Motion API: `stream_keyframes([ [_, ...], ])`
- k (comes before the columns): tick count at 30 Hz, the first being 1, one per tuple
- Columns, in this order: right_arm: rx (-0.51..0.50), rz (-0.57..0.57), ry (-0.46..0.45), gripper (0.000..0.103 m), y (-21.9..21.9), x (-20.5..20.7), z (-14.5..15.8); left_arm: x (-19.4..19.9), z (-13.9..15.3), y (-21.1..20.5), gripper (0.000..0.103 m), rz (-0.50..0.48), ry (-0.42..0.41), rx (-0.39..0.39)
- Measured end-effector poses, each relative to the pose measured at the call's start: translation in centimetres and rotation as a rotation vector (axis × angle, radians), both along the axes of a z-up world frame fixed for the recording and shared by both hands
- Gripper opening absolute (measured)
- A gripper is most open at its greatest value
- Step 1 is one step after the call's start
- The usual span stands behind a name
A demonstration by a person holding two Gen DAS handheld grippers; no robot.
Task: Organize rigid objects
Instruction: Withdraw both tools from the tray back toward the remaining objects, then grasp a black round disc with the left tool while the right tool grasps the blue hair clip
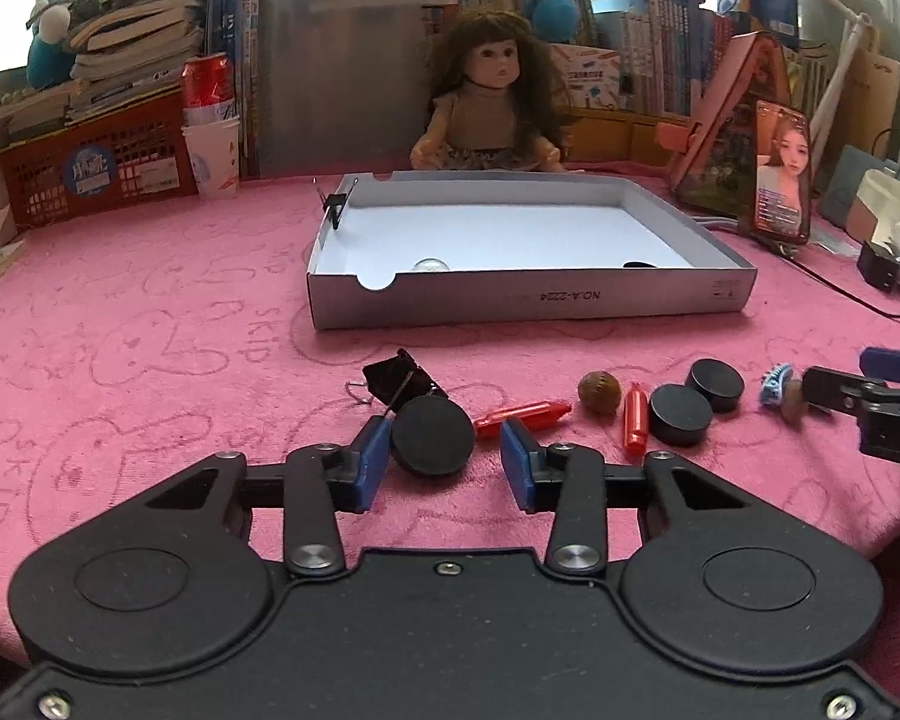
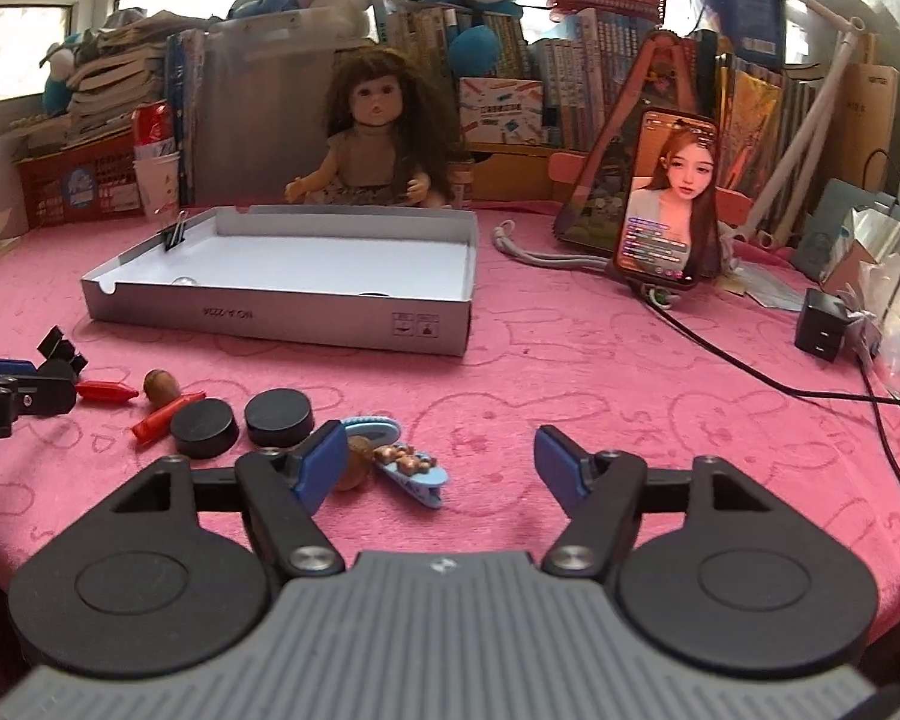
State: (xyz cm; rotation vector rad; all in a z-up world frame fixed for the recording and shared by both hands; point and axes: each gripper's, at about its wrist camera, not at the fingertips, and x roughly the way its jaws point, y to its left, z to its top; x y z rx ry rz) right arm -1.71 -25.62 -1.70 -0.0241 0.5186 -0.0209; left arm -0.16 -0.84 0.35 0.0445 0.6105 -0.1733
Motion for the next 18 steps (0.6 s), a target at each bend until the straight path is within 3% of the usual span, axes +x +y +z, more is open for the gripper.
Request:
stream_keyframes([
  [6,0.004,-0.015,0.015,0.057,-0.2,0.1,-0.3,0.6,-0.5,-0.5,0.039,-0.023,0.003,0.007],
  [12,0.016,-0.015,0.043,0.051,-0.1,0.5,-1.0,0.7,-0.8,-0.7,0.029,-0.022,-0.002,0.012],
  [18,0.018,0.003,0.035,0.044,0.5,0.8,-1.1,0.1,-0.7,-0.6,0.029,-0.032,0.002,0.009],
])
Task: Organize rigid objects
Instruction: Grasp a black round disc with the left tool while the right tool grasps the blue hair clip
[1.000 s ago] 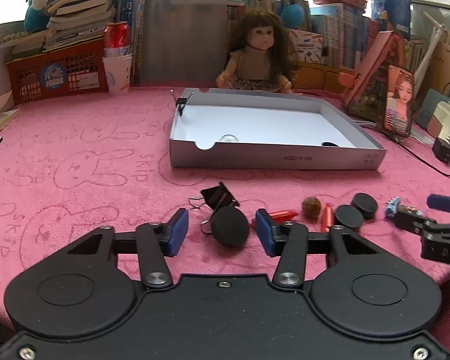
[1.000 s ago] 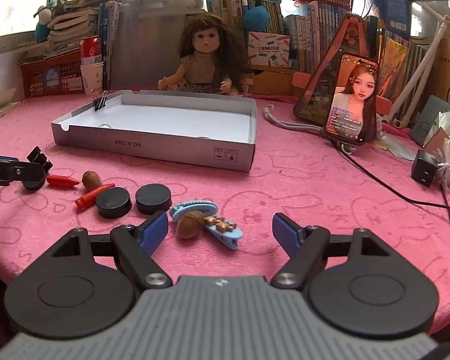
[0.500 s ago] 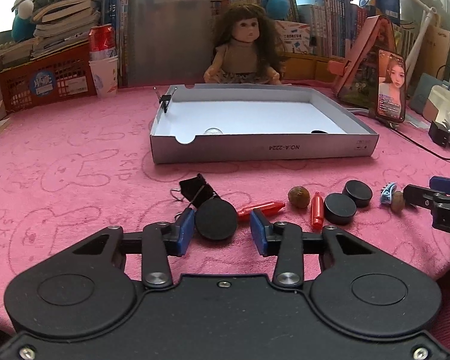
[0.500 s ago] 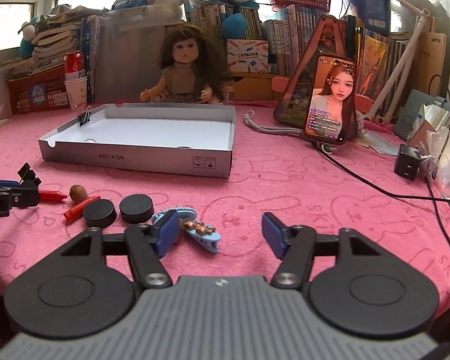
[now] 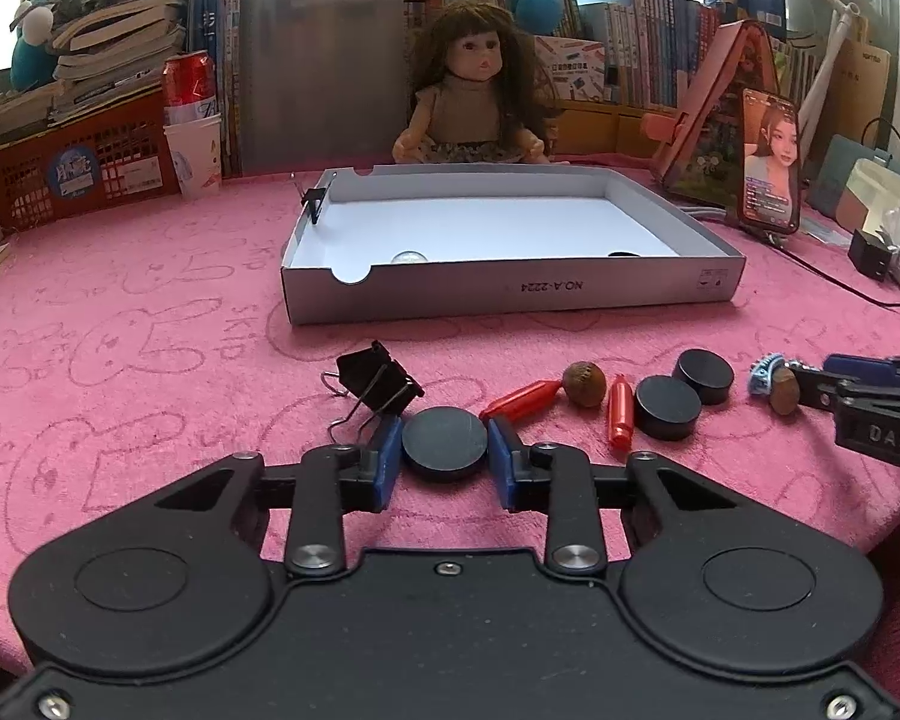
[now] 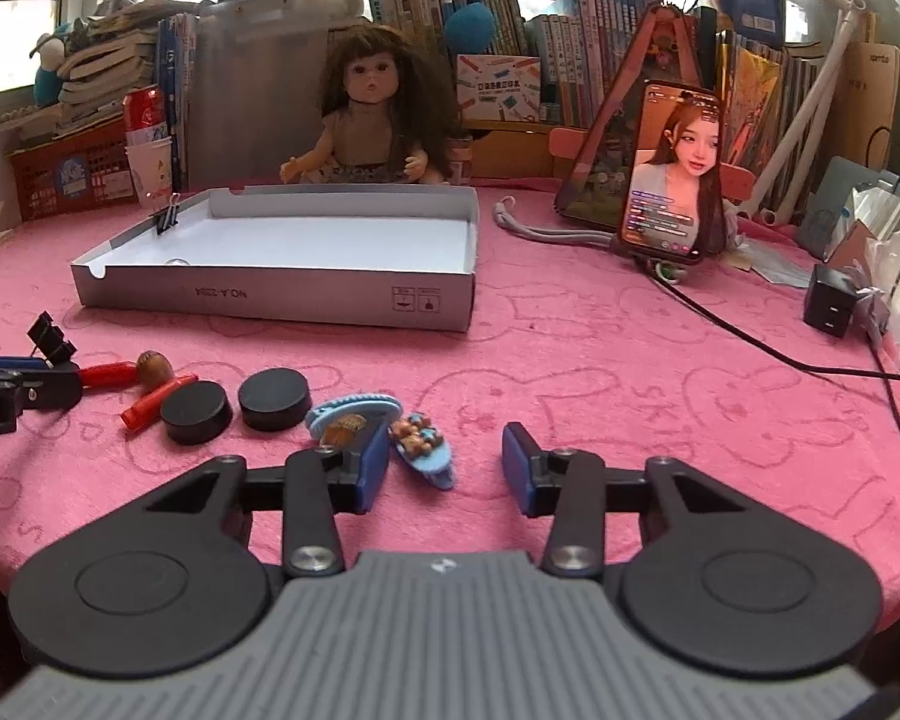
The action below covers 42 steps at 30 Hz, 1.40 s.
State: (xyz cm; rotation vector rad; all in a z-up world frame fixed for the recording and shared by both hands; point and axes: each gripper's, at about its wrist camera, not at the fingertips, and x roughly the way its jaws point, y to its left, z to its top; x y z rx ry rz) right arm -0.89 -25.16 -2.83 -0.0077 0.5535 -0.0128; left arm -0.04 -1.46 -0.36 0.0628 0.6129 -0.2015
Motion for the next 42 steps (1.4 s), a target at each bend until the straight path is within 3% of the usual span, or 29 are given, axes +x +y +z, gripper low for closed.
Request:
stream_keyframes([
  [2,-0.003,0.009,0.0,0.038,0.2,0.1,0.0,-0.3,0.1,-0.1,0.029,-0.008,0.001,0.002],
  [4,-0.006,0.016,-0.004,0.025,0.4,0.0,0.1,-0.6,0.1,-0.2,0.029,-0.014,0.001,0.002],
  [7,-0.003,0.017,-0.007,0.022,0.5,0.0,0.1,-1.0,0.3,-0.1,0.029,-0.015,0.0,0.004],
  [17,-0.004,0.047,-0.001,0.023,0.9,-0.2,0.4,-1.2,0.4,-0.3,0.029,-0.013,-0.007,0.006],
  [18,-0.01,0.049,-0.003,0.03,0.9,-0.3,0.3,-1.2,0.4,-0.4,0.029,-0.013,-0.009,0.007],
  [20,-0.032,0.058,-0.015,0.031,1.1,-0.3,0.2,-1.2,0.4,-0.4,0.03,-0.012,-0.008,0.007],
  [21,-0.048,0.061,-0.02,0.042,1.3,-0.3,0.2,-1.2,0.3,-0.4,0.03,-0.008,-0.008,0.006],
  [22,-0.06,0.065,-0.024,0.045,1.4,-0.2,0.2,-1.1,0.3,-0.3,0.03,-0.005,-0.006,0.005],
  [30,-0.074,0.055,-0.033,0.045,1.4,-0.1,-0.2,-0.7,0.0,-0.3,0.03,0.007,-0.006,0.008],
  [34,-0.073,0.068,-0.031,0.028,1.6,-0.2,-0.2,-0.6,-0.2,-0.4,0.03,0.007,-0.009,0.011],
  [42,-0.041,0.051,-0.032,0.021,1.6,-0.1,-0.2,-0.2,-0.4,-0.5,0.031,0.007,-0.011,0.01],
])
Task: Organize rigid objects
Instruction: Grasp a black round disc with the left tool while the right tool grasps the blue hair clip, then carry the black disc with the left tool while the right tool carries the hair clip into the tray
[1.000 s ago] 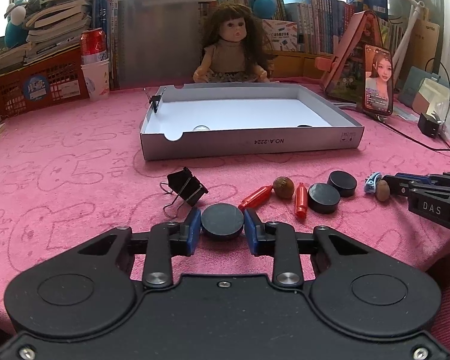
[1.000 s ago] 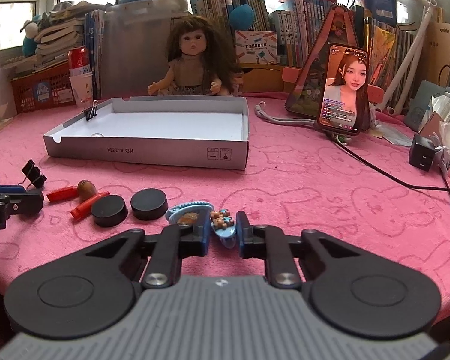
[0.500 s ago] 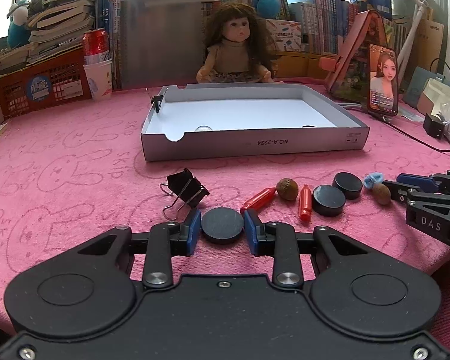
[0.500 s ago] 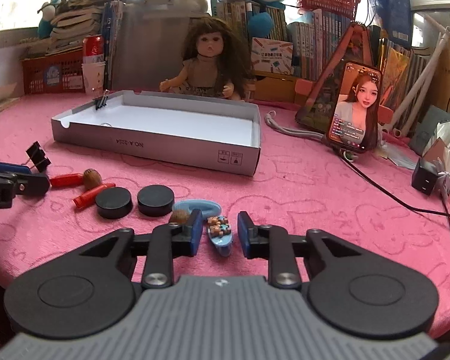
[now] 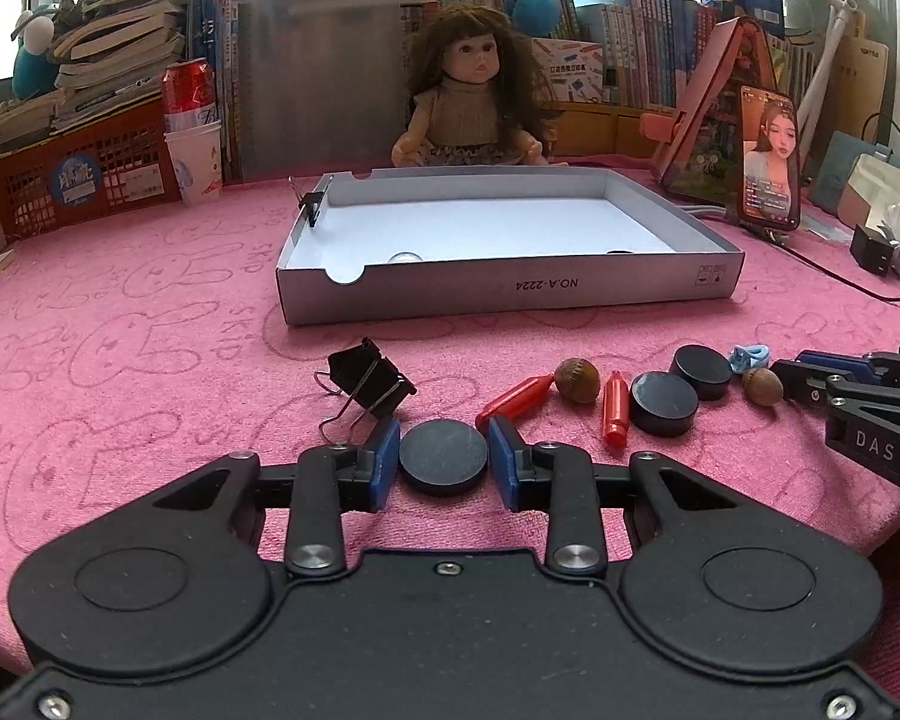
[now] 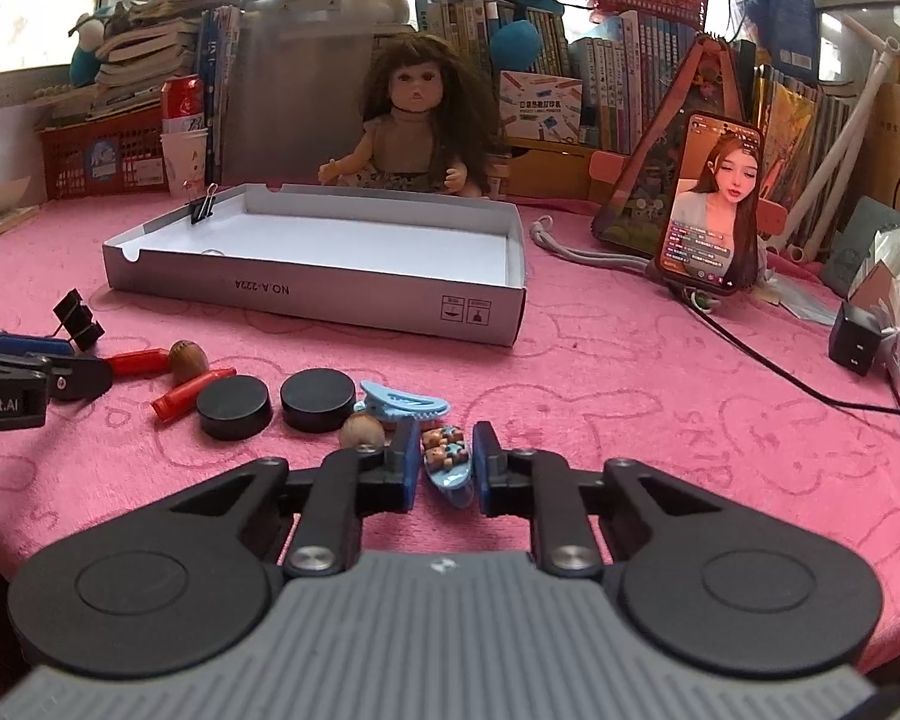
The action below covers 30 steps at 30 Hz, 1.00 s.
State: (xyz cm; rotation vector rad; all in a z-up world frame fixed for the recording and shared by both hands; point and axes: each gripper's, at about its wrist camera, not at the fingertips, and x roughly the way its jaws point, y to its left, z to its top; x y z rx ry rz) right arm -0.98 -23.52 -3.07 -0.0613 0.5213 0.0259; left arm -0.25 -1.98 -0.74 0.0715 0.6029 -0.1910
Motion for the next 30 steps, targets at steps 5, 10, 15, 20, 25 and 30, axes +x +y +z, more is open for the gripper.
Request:
stream_keyframes([
  [5,0.021,-0.018,-0.004,0.02,-0.4,0.0,0.3,-0.2,0.1,0.0,0.029,0.006,-0.006,-0.002],
  [10,0.039,-0.029,-0.006,0.02,-0.6,0.1,0.7,-0.7,0.7,-0.1,0.029,-0.002,-0.031,0.009],
  [15,0.058,-0.032,-0.026,0.02,-0.7,0.6,1.6,-0.6,1.8,-0.1,0.029,-0.011,-0.05,-0.004],
  [20,0.082,-0.029,-0.043,0.02,-0.6,1.6,2.6,0.3,2.7,-0.2,0.029,-0.02,-0.045,-0.031],
  [25,0.135,-0.027,-0.031,0.02,-0.8,3.0,3.4,1.3,4.0,-0.3,0.029,-0.04,-0.062,-0.058],
  [30,0.231,-0.031,0.004,0.02,-1.5,5.0,4.1,3.4,5.7,0.1,0.029,-0.044,-0.057,-0.1],
])
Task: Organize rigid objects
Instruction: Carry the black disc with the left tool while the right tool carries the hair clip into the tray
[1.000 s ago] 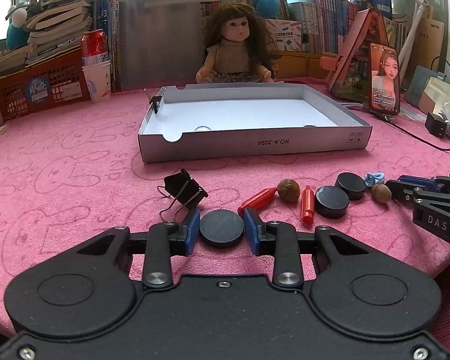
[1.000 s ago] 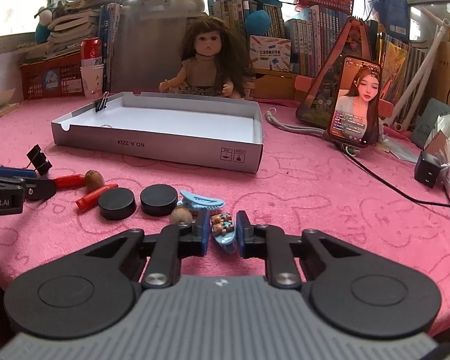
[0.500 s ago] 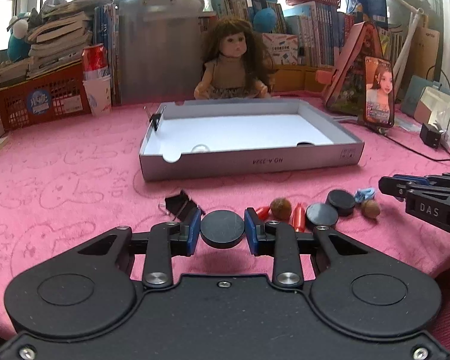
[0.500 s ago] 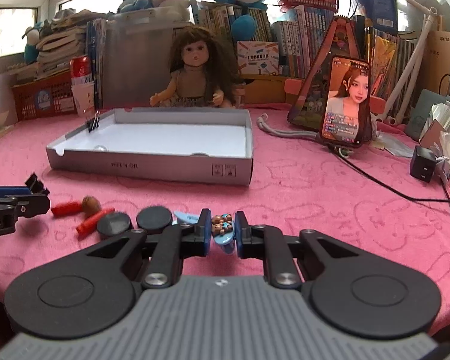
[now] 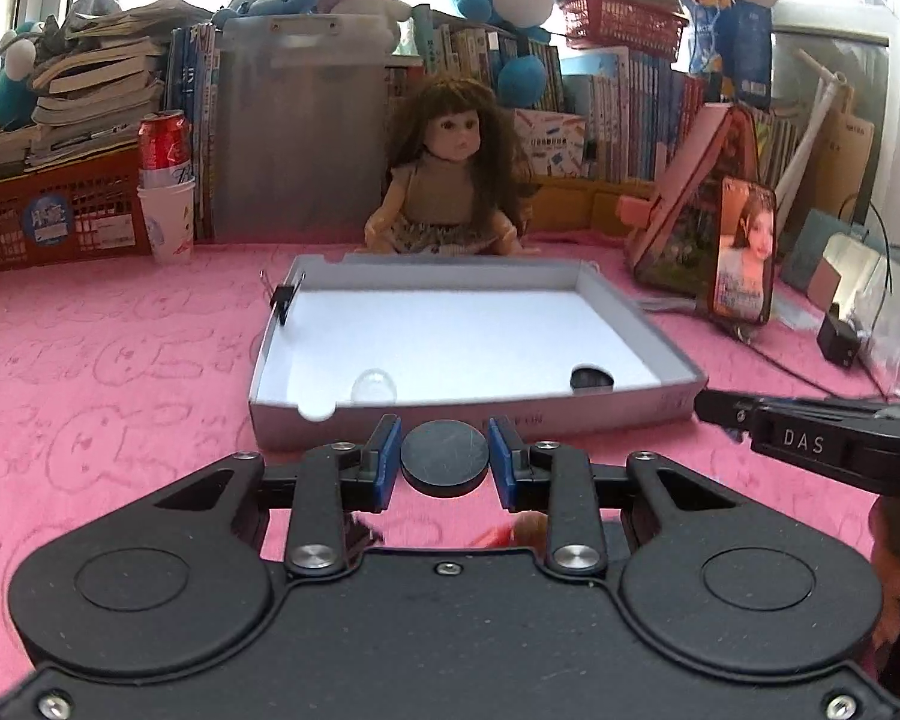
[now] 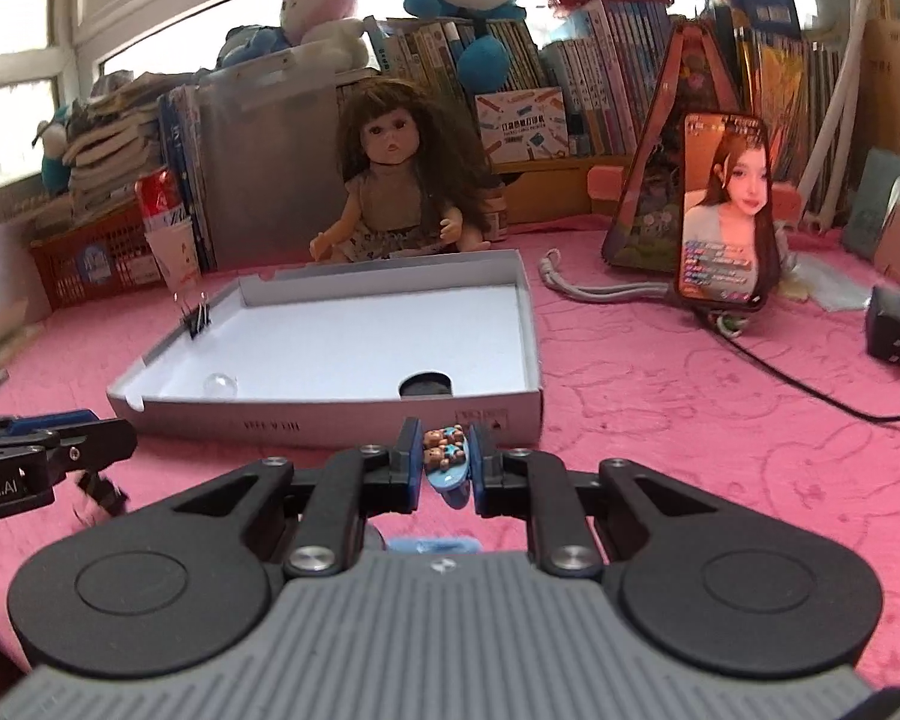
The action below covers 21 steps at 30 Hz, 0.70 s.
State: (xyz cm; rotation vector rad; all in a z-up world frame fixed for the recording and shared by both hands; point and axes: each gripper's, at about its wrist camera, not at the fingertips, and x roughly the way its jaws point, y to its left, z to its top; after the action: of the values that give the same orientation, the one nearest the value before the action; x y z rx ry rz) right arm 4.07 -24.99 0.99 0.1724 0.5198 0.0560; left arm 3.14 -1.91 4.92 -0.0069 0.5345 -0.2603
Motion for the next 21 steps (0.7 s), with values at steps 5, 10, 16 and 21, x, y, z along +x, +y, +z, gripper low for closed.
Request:
stream_keyframes([
  [5,0.071,0.003,0.043,0.02,-0.8,2.6,0.5,2.6,1.1,0.1,0.029,0.003,0.002,0.001],
  [10,0.096,0.007,0.083,0.02,-1.2,5.4,0.9,5.4,1.7,0.0,0.029,0.027,0.011,0.004],
  [16,0.117,0.015,0.155,0.02,-1.6,9.6,1.2,10.0,1.9,-0.1,0.029,0.046,0.056,0.007],
  [21,0.107,0.025,0.229,0.02,-1.5,13.0,1.1,13.8,1.3,-0.2,0.029,0.059,0.126,0.007],
])
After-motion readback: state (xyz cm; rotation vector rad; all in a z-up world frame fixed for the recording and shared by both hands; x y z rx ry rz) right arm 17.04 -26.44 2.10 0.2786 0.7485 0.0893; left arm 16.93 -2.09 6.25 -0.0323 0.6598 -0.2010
